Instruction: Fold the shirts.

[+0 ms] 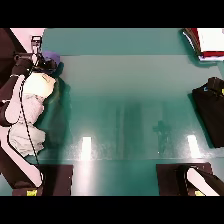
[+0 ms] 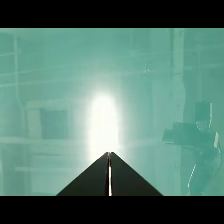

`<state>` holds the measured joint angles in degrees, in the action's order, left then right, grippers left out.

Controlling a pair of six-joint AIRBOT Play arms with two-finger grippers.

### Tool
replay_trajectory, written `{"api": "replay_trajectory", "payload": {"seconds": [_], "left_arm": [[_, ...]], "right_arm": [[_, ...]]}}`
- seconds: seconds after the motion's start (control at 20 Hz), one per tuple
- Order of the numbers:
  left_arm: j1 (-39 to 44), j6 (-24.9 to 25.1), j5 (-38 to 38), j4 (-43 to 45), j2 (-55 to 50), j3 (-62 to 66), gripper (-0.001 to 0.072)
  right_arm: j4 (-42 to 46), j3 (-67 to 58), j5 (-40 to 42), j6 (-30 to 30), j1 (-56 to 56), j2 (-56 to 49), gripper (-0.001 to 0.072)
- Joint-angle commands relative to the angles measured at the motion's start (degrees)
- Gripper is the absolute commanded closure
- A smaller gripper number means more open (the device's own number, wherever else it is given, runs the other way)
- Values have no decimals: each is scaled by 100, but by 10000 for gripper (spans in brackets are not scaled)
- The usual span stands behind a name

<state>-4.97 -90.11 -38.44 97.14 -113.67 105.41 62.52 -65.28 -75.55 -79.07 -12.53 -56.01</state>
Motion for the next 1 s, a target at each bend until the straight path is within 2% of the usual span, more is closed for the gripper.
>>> {"api": "replay_trajectory", "payload": {"seconds": [0.0,0.15,0.25,0.4,0.5,0.6,0.75,0.85,0.95], "left_arm": [[-11,-2,109,-35,-22,39,682],[42,39,-828,-186,50,767,683],[164,413,-1001,-531,409,1360,683],[463,1729,-940,-2164,1545,1488,682],[684,2573,-1502,-3523,2232,1488,682],[933,3134,-2302,-4763,2715,1488,682],[1432,3368,-3322,-5727,3073,1248,682],[1847,3383,-3598,-5661,3080,817,682],[2205,3475,-3556,-5285,3021,188,682]], "right_arm": [[-2,2,-13,0,4,2,687],[-11,0,76,0,4,2,687],[-256,-90,302,2,4,2,687],[-507,-590,625,2,4,2,686],[-564,-984,828,2,4,2,687],[-562,-1357,866,2,4,2,687],[-564,-1801,715,2,4,2,687],[-568,-1969,568,2,4,2,687],[-586,-2004,398,2,4,35,687]]}}
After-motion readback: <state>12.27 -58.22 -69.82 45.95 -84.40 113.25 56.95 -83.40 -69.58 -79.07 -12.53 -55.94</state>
